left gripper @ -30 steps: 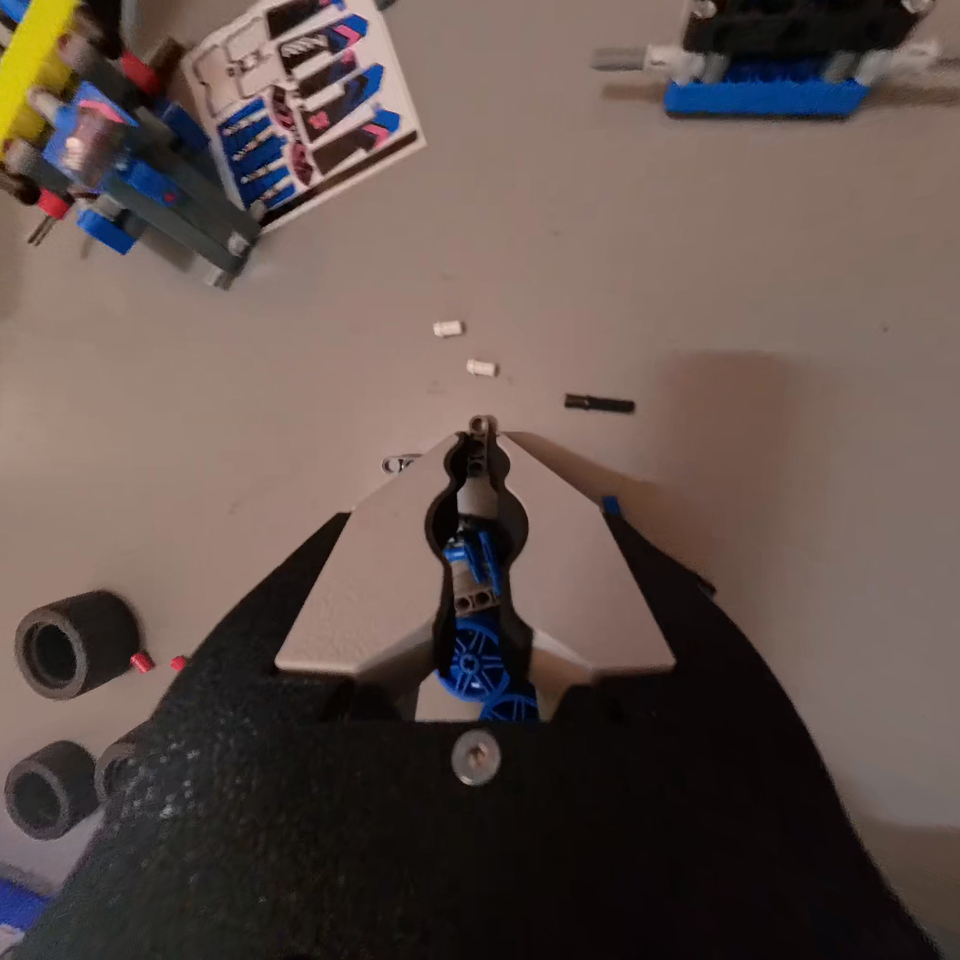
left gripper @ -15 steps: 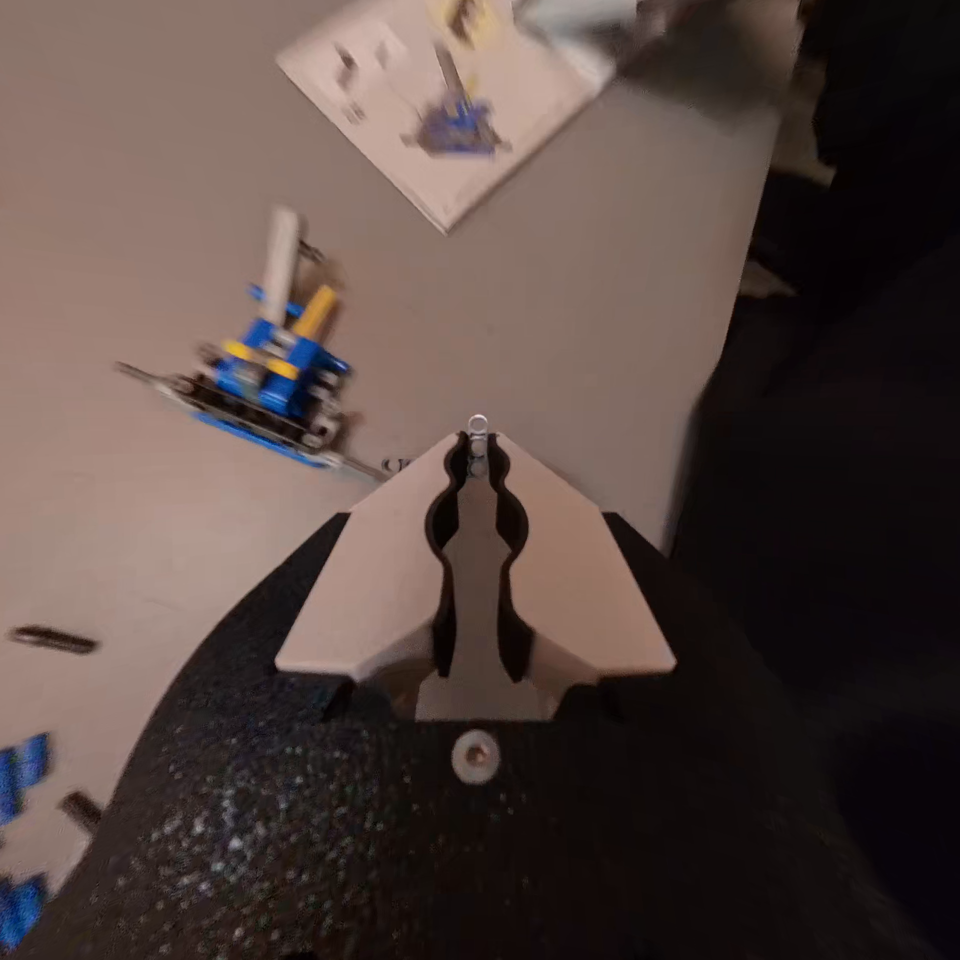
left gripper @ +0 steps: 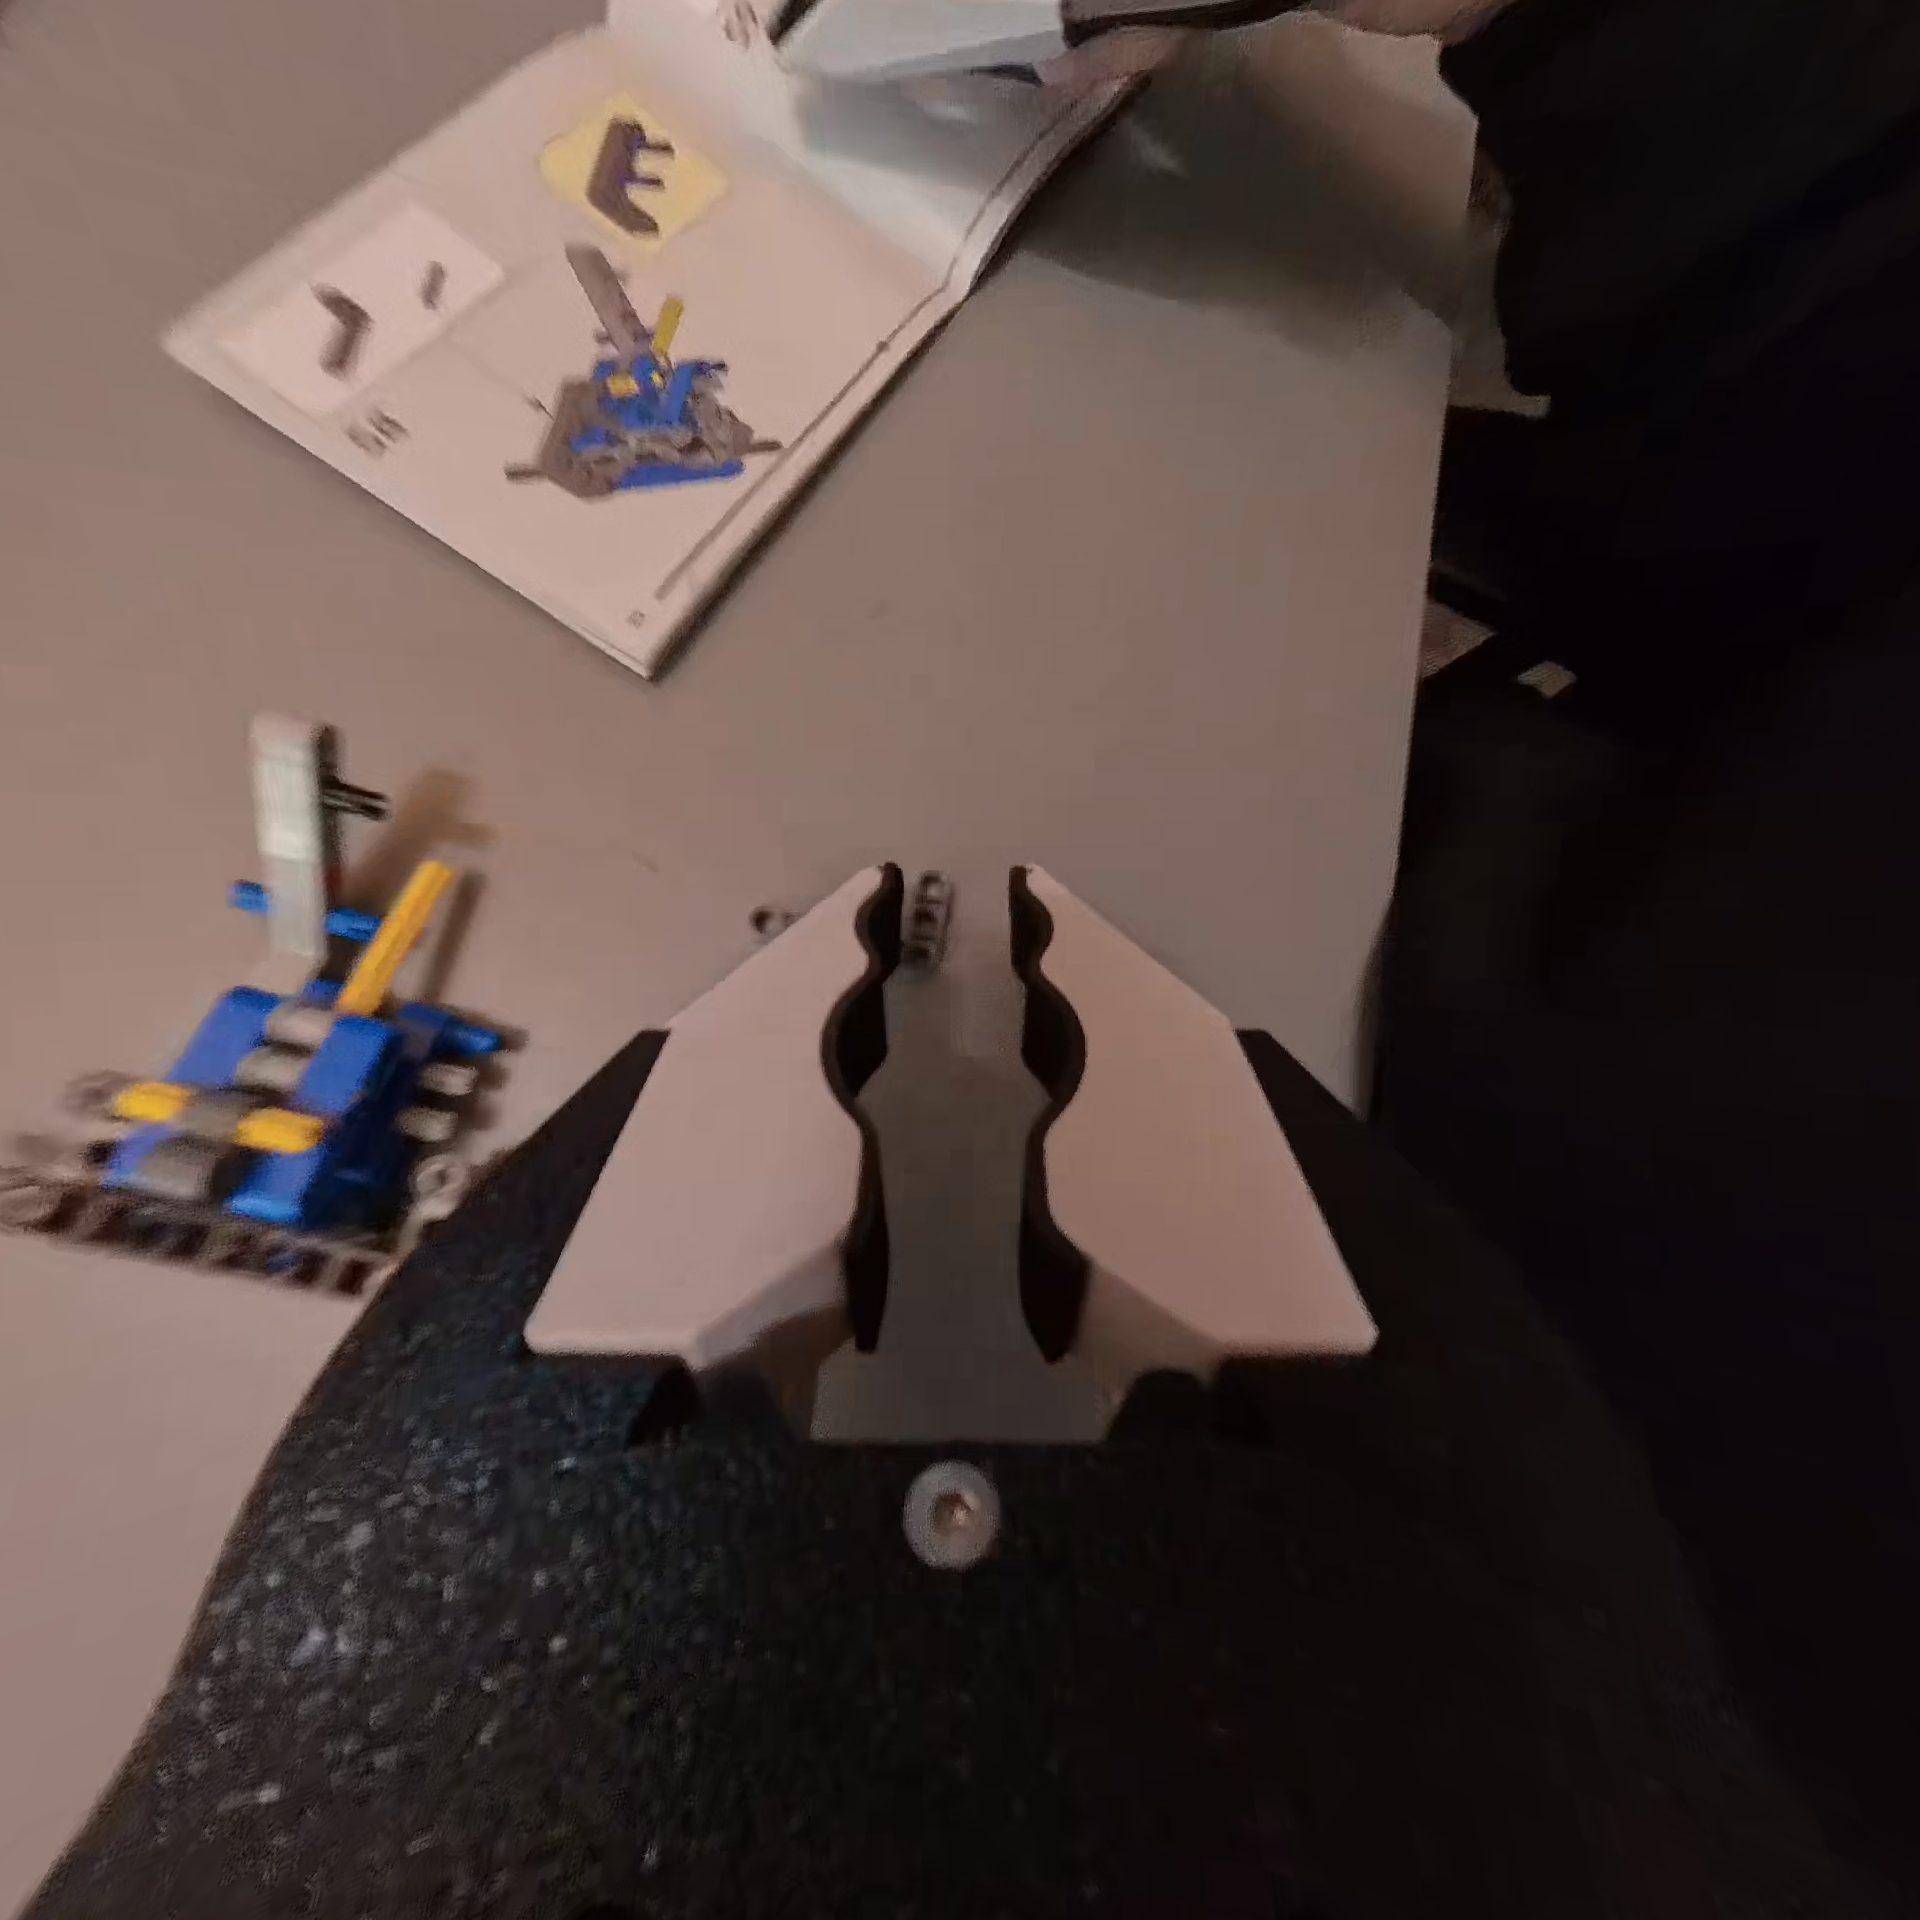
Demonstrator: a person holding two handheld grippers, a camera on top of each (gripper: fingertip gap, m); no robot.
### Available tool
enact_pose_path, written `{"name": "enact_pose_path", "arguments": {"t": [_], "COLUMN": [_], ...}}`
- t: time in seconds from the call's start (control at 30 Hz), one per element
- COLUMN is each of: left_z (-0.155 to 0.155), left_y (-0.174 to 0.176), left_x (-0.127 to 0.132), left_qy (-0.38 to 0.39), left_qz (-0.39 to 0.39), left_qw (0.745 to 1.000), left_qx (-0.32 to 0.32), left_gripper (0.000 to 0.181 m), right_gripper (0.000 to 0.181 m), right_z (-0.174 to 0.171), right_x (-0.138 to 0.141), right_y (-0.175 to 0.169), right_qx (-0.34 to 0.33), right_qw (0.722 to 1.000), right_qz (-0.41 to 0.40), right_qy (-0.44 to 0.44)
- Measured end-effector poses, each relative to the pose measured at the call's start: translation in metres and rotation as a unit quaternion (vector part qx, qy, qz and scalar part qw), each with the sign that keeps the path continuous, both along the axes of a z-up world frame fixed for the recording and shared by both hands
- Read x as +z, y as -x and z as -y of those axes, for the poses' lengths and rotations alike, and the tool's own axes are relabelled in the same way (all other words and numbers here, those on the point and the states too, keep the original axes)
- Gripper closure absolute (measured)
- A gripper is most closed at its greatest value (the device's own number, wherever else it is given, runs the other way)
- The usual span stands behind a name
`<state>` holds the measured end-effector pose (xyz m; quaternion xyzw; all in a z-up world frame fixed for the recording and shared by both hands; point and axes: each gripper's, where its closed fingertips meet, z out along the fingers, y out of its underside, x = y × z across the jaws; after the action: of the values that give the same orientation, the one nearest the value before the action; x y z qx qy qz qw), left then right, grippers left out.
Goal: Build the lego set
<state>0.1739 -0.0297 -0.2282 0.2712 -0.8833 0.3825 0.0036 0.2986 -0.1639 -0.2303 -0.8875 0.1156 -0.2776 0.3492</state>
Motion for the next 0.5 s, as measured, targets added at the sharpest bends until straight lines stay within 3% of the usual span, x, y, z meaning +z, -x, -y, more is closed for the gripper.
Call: {"name": "enact_pose_path", "arguments": {"t": [0.13,0.33,0.5], "left_z": [-0.019,-0.045,-0.094], "left_y": [-0.004,0.0,-0.008], "left_x": [0.014,0.011,0.011], "left_qy": [-0.008,-0.021,-0.053], "left_qz": [0.058,0.101,0.166], "left_qw": [0.998,0.994,0.979], "left_qx": [-0.01,0.023,0.106], "left_gripper": [0.165,0.168,0.171], "right_gripper": [0.179,0.155,0.136], "right_z": [-0.023,-0.111,-0.147], "right_x": [0.004,0.005,-0.018], "right_y": [0.031,0.098,0.115], "right_qx": [0.039,0.103,0.068], "right_qw": [0.999,0.975,0.976], "right_qz": [-0.023,-0.165,-0.191], "right_qy": [-0.012,-0.111,-0.077]}}
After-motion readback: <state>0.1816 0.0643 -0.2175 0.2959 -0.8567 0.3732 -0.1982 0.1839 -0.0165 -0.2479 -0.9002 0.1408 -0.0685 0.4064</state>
